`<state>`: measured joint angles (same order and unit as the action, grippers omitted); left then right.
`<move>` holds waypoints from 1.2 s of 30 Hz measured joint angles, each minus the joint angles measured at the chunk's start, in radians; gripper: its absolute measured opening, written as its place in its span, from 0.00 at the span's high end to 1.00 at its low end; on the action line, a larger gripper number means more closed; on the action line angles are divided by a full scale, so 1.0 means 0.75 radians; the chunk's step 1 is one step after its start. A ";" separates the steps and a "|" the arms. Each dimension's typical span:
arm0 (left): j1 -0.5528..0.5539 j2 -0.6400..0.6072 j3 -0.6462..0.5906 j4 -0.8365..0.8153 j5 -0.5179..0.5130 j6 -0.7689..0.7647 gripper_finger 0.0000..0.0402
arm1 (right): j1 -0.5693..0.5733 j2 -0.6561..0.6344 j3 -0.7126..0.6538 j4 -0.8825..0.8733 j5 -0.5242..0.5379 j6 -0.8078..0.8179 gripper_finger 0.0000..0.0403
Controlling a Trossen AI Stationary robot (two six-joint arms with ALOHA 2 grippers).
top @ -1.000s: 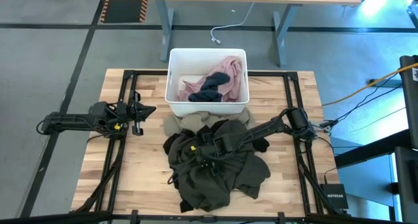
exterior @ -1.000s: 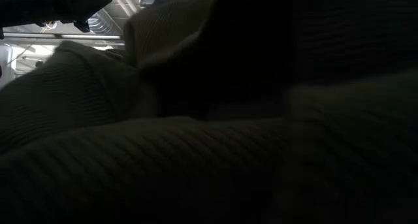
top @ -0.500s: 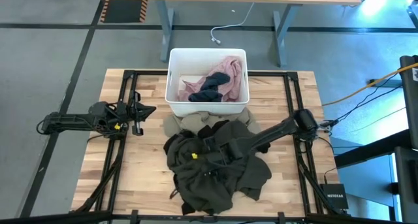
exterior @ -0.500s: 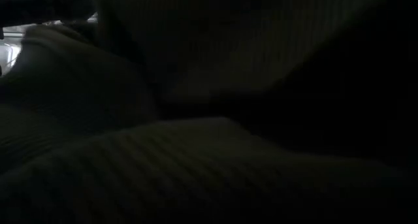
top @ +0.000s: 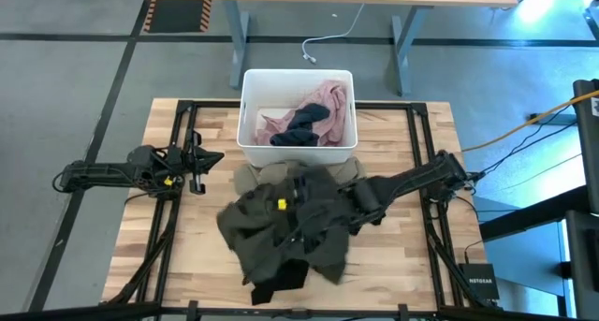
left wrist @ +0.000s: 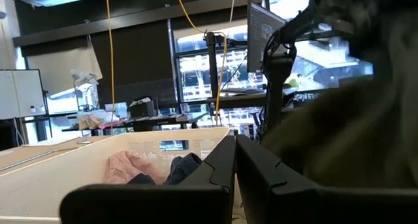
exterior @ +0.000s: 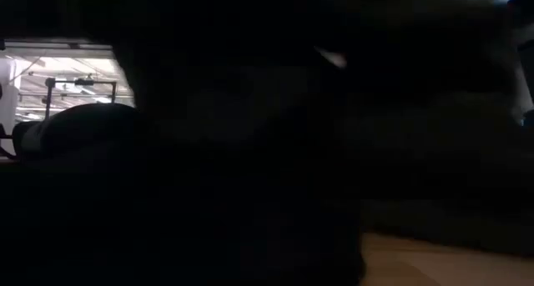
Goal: Sort clothes
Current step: Put the black hoodie into the white bin
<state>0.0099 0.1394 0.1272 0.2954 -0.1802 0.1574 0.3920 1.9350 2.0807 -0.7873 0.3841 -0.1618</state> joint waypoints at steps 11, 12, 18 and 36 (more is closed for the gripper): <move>0.000 0.000 0.000 0.003 0.000 0.008 0.98 | -0.089 -0.057 0.336 0.170 0.352 -0.304 0.89; 0.000 0.000 0.000 0.003 0.000 0.008 0.98 | -0.111 -0.071 0.335 0.213 0.378 -0.336 0.89; 0.000 -0.001 -0.001 0.010 -0.004 0.006 0.98 | -0.255 -0.123 0.355 0.420 0.436 -0.517 0.89; 0.000 -0.001 -0.001 0.011 -0.009 0.009 0.98 | -0.640 -0.118 0.353 0.674 0.446 -0.622 0.89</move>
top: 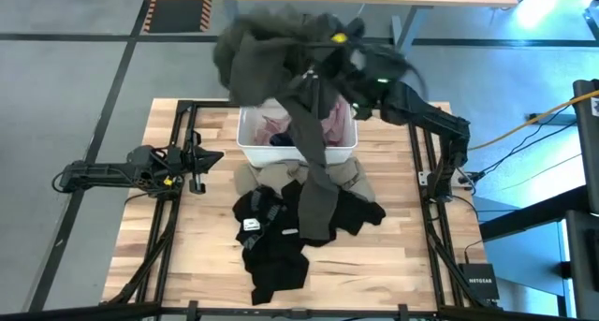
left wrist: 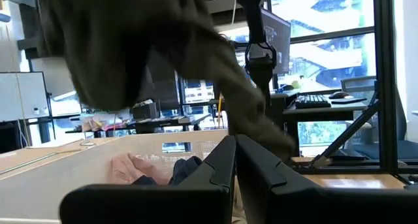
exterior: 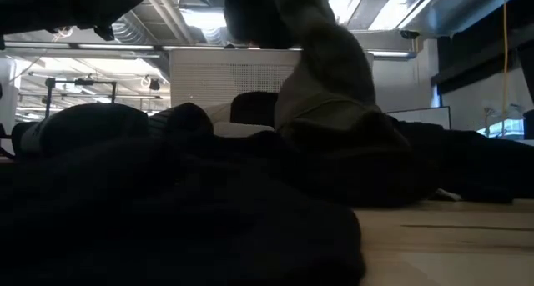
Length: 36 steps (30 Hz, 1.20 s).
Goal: Sort clothes
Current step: Put the black hoodie into the white bin
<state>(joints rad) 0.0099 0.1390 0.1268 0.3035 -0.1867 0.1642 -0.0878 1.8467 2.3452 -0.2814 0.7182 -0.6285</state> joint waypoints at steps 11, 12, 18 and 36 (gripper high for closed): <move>0.000 0.000 0.000 -0.001 -0.001 0.000 0.98 | -0.079 0.007 -0.257 -0.627 -0.083 0.588 0.86; 0.000 0.000 0.000 -0.001 -0.001 0.000 0.98 | -0.079 0.007 -0.282 -0.629 -0.079 0.623 0.83; 0.000 0.000 0.000 -0.011 -0.001 -0.045 0.98 | -0.077 0.004 -0.313 -0.791 -0.146 0.775 0.59; 0.000 0.000 0.000 -0.013 0.000 -0.096 0.98 | 0.347 -0.023 -0.202 -1.684 -0.146 1.385 0.36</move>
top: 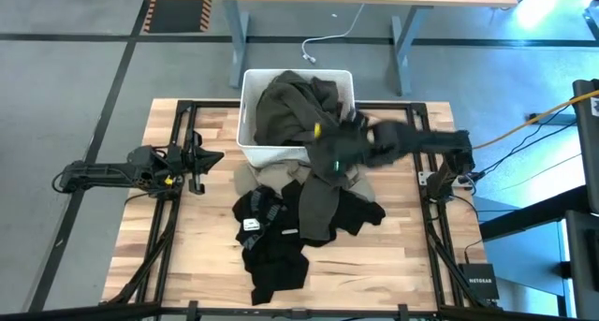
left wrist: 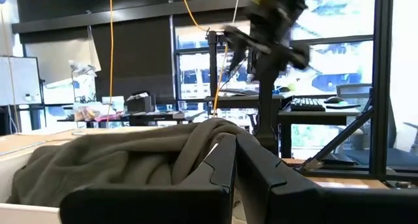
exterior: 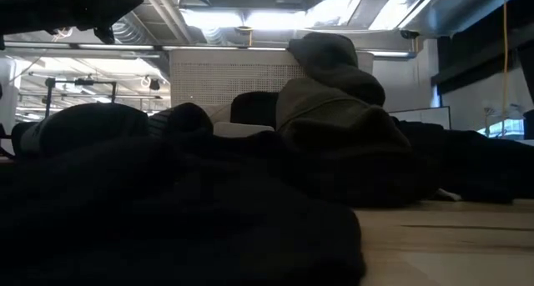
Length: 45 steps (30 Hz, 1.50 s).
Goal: Sort clothes
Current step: Put the black hoodie into the white bin
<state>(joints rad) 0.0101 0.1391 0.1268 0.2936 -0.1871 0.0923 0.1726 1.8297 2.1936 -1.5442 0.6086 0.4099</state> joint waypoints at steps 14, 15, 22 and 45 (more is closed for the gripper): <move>0.000 0.000 0.000 0.024 -0.004 -0.006 0.98 | 0.385 0.006 -0.804 0.709 0.069 -0.219 0.36; 0.000 0.000 0.000 0.030 -0.004 0.000 0.98 | 0.381 0.006 -0.853 0.791 0.047 -0.225 0.36; 0.000 0.000 0.000 0.040 -0.006 0.023 0.98 | 0.363 0.007 -1.061 1.072 -0.166 -0.279 0.36; 0.000 0.000 0.000 0.043 -0.005 0.012 0.98 | 0.363 0.062 -1.152 1.100 -0.098 -0.294 0.96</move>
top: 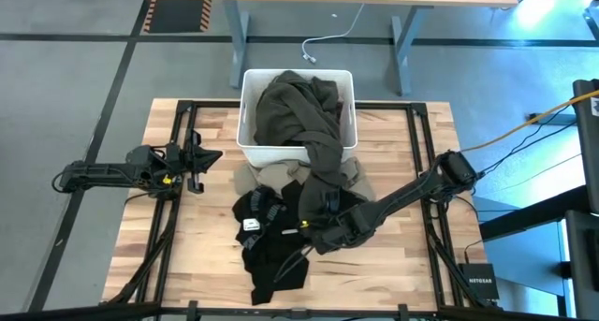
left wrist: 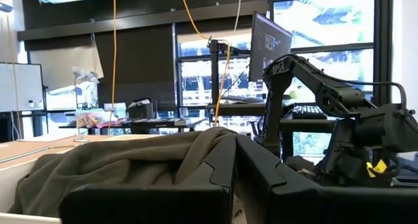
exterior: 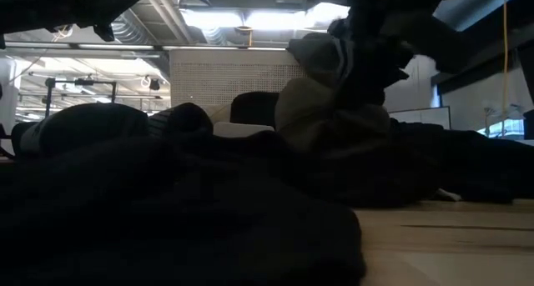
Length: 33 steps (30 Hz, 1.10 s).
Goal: Sort clothes
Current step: Put the black hoodie into the white bin
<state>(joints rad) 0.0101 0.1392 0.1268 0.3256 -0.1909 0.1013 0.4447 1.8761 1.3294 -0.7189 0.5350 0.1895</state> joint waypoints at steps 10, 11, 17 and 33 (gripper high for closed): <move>0.000 0.000 0.000 -0.001 0.000 0.000 0.98 | 0.000 0.000 0.415 -0.391 0.291 -0.054 0.97; 0.000 0.000 0.000 -0.001 0.000 0.000 0.98 | -0.001 0.000 0.467 -0.442 0.338 -0.075 0.97; 0.000 0.000 0.000 -0.001 0.000 -0.001 0.98 | -0.069 0.000 0.834 -0.605 0.646 -0.274 0.94; 0.000 0.000 0.000 -0.006 -0.001 -0.012 0.98 | -0.713 -0.035 1.351 -0.115 0.576 -0.745 0.90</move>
<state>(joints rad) 0.0098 0.1390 0.1268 0.3210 -0.1913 0.0922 -0.0904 1.8500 2.3428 -0.8048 0.9668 -0.3691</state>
